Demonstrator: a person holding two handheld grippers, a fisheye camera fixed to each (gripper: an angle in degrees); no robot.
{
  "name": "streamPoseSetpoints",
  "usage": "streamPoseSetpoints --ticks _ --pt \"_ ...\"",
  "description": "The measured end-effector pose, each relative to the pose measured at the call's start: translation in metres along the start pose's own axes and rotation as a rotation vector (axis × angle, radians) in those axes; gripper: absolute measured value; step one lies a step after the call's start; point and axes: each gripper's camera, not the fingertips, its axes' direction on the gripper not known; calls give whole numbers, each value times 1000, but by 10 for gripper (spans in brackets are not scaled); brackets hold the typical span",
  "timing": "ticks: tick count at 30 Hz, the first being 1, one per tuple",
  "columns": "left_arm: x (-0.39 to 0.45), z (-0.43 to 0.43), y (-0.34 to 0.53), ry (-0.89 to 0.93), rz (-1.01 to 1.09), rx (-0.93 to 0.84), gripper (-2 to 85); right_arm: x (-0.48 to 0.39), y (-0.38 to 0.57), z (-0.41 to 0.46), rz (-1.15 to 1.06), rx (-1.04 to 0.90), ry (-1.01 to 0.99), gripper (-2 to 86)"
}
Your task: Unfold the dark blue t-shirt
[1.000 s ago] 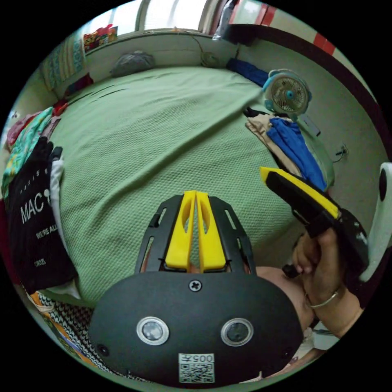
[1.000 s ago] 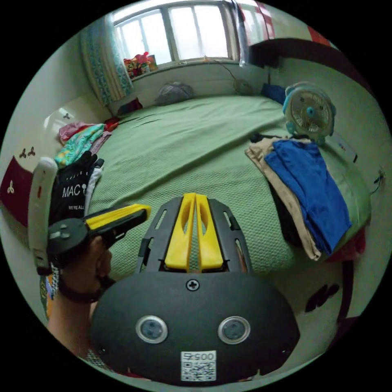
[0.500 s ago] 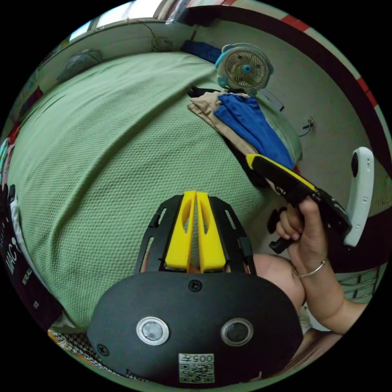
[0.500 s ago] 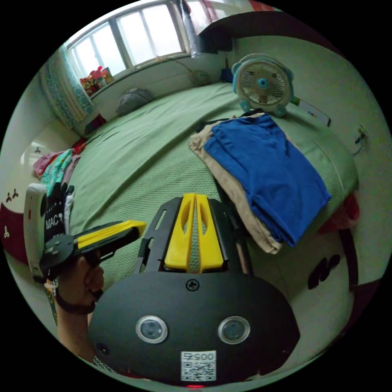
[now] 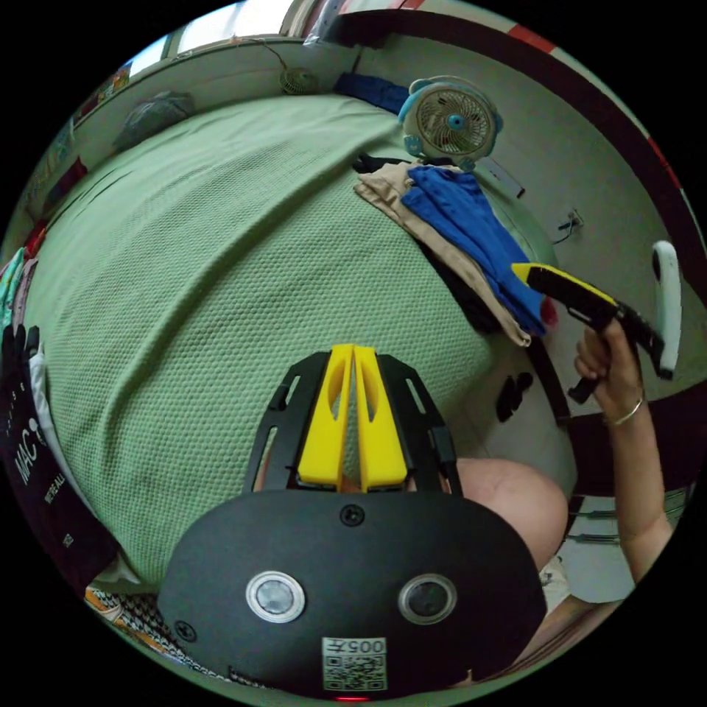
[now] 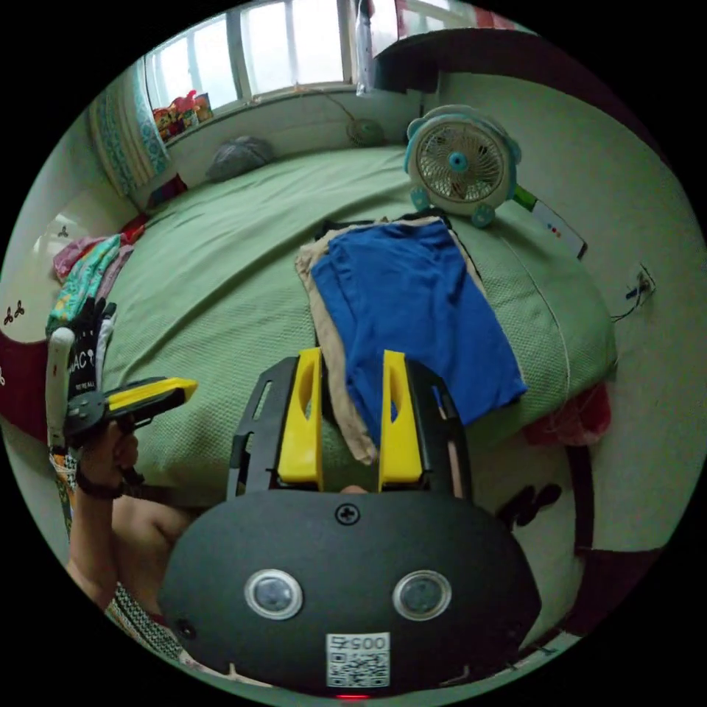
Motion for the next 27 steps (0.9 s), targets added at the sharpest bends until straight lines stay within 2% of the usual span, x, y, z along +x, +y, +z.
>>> streamPoseSetpoints --ticks 5,10,15,27 --pt "6 20 -13 -81 17 -1 -6 13 -20 20 -62 -90 65 132" --pt "6 43 -28 -64 8 -28 -6 19 -37 40 -149 -163 184 93" --pt "11 58 -42 -81 22 -6 -6 46 -54 25 -101 -128 121 18" --pt "7 91 -63 -72 6 -22 -6 81 -66 27 -87 -166 -8 26"
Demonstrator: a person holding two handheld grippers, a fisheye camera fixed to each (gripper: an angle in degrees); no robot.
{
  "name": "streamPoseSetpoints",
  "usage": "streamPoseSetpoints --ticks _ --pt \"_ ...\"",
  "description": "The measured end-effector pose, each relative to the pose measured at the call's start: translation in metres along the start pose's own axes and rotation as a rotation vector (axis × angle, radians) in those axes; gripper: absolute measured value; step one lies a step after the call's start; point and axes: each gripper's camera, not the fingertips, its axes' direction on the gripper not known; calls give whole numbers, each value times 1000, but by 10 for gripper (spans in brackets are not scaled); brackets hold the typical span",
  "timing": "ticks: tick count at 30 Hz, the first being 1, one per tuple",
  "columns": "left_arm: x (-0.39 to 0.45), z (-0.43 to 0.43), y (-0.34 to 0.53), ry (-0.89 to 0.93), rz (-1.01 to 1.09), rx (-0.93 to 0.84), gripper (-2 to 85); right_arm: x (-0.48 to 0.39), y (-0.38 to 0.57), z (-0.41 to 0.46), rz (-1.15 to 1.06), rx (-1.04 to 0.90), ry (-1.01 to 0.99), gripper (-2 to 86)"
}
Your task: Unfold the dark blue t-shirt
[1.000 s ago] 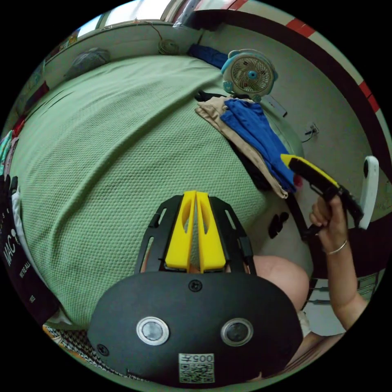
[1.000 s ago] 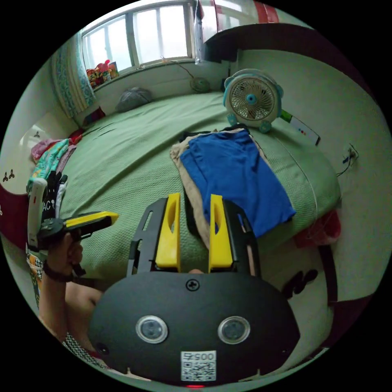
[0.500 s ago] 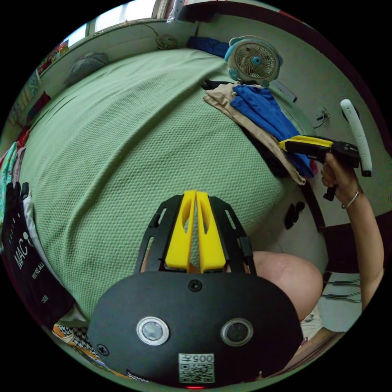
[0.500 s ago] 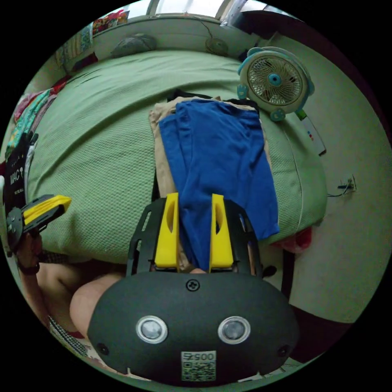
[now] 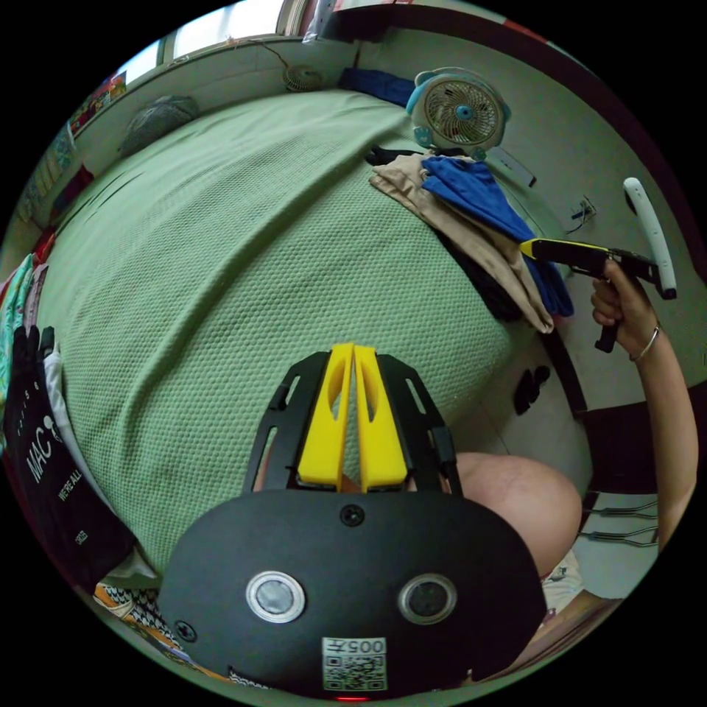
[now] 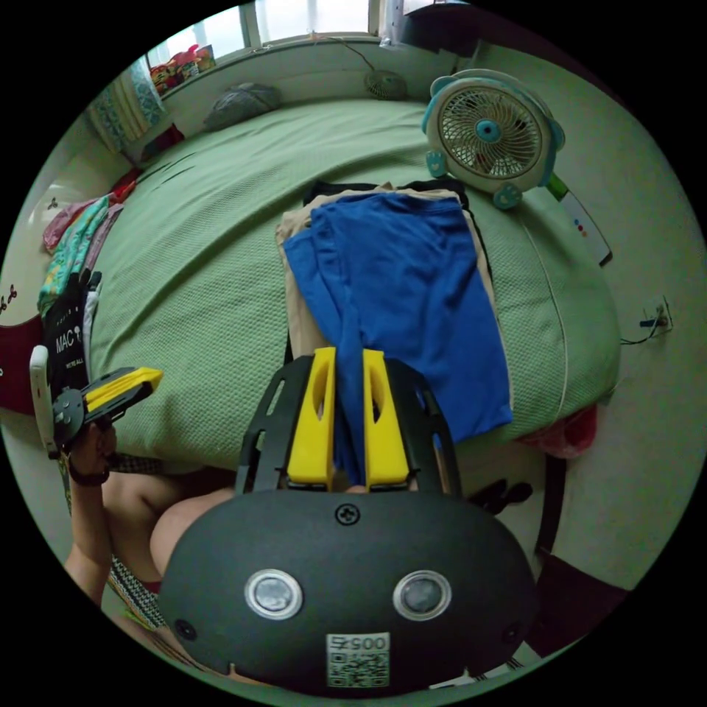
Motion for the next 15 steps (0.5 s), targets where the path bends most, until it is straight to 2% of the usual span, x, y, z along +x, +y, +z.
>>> streamPoseSetpoints --ticks 5,15 --pt "-7 9 -5 2 -15 -4 -6 8 1 2 -5 -20 -29 37" --pt "-16 24 -14 -9 -23 -11 -6 6 0 -15 10 102 128 9"
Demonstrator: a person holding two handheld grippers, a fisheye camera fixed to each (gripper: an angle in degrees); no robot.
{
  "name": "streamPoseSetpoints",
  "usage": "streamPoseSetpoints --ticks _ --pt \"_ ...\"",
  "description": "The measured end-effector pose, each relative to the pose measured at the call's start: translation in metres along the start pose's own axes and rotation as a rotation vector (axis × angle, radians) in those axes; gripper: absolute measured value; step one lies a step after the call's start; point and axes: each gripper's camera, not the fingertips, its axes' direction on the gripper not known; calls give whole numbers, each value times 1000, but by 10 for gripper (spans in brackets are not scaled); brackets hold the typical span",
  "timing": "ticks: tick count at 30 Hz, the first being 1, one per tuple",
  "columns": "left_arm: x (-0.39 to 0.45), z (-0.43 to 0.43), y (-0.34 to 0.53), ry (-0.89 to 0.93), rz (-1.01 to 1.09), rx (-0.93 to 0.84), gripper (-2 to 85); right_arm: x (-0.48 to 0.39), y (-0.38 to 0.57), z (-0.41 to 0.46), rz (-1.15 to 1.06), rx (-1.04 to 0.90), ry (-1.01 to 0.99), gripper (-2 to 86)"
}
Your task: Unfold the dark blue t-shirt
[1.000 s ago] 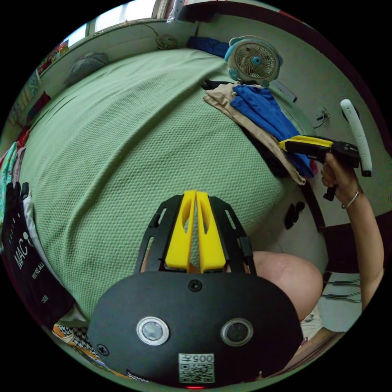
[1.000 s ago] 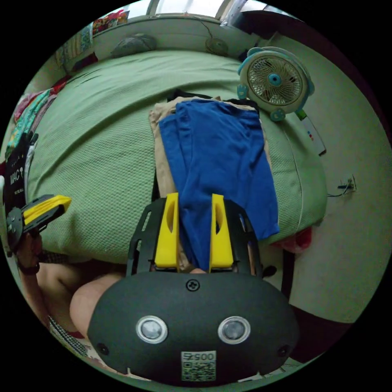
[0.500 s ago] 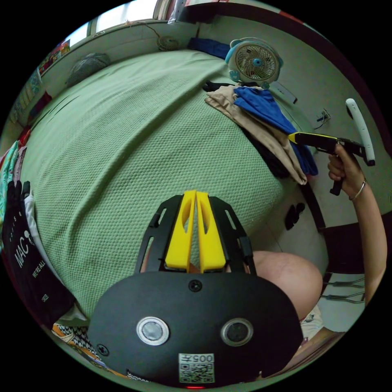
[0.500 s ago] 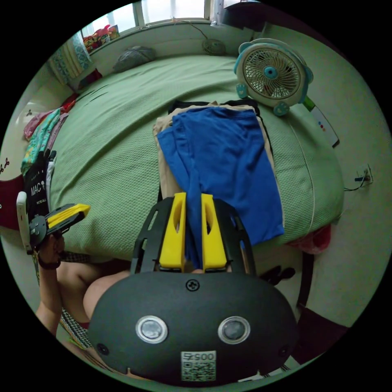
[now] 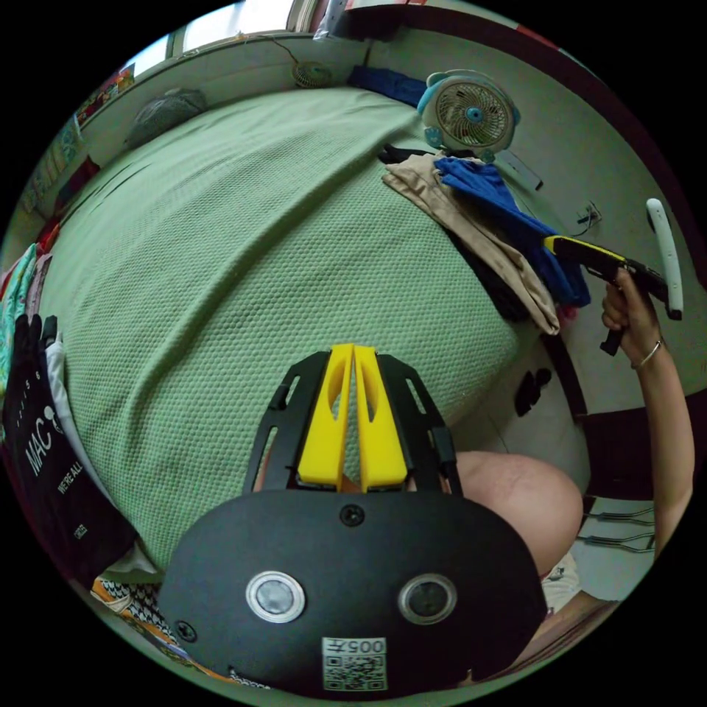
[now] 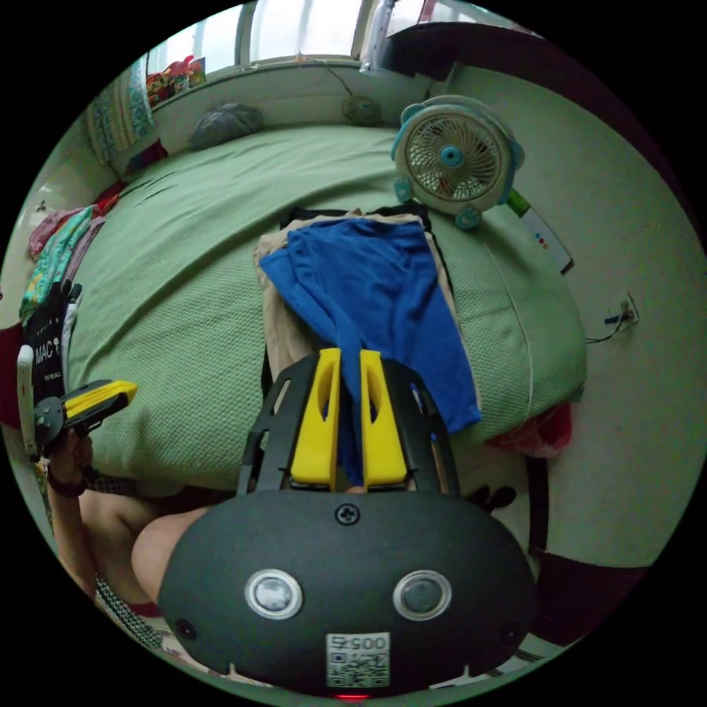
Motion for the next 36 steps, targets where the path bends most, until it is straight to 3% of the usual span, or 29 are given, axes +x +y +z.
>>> streamPoseSetpoints --ticks 15,36 --pt "-12 15 -6 -10 11 -24 -7 -38 -4 15 -129 -39 129 59" --pt "-39 20 -6 48 -3 -37 -6 -42 -29 17 -140 -48 86 88"
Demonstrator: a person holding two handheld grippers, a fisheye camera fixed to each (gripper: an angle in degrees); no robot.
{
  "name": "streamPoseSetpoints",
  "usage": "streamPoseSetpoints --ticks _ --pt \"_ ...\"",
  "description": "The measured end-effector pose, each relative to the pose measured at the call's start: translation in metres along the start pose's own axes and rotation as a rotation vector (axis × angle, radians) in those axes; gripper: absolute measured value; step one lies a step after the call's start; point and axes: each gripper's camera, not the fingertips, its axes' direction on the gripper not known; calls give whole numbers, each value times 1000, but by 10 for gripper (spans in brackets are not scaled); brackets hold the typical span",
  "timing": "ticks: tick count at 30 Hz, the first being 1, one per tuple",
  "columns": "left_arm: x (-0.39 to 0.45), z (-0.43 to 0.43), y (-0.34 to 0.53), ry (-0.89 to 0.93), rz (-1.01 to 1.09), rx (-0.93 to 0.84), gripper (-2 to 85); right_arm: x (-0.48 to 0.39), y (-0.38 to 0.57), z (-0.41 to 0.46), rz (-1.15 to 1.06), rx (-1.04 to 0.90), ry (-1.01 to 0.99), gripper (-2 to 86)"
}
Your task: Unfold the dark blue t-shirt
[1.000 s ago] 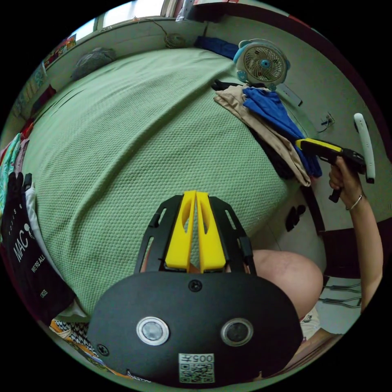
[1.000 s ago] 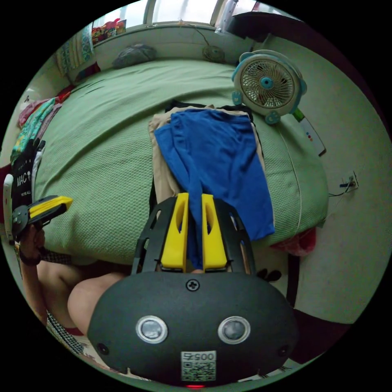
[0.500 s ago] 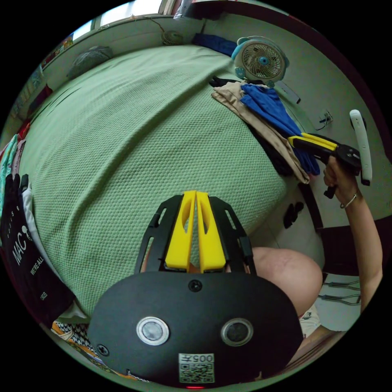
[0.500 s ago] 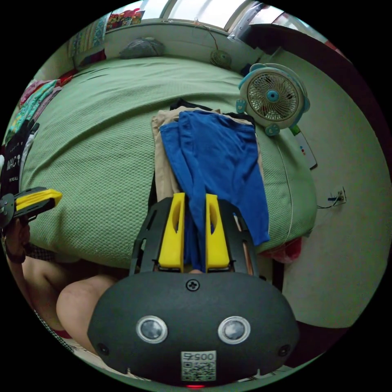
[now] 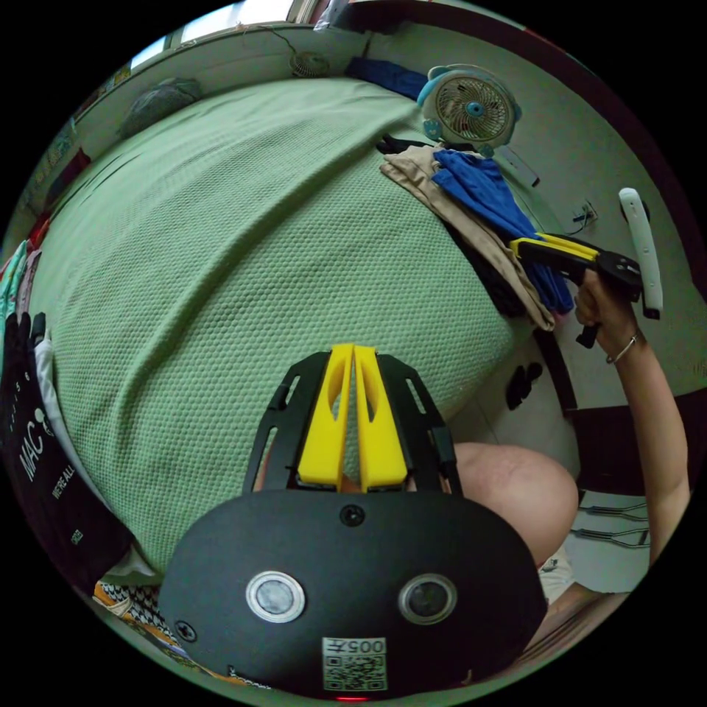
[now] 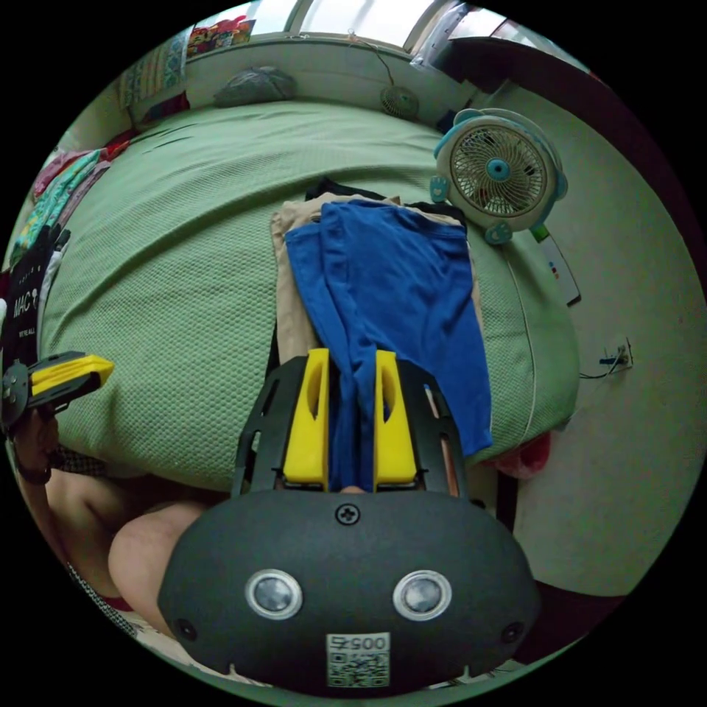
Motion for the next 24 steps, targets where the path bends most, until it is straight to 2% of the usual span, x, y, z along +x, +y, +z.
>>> streamPoseSetpoints --ticks 8,17,24 --pt "-8 -3 3 -1 9 -2 -6 19 -1 -14 90 45 -150 90" --pt "-20 -7 9 -4 -1 -7 -6 0 -23 -3 73 11 -60 95" --pt "-32 -11 12 12 -24 -9 -6 5 -32 -10 150 44 11 58"
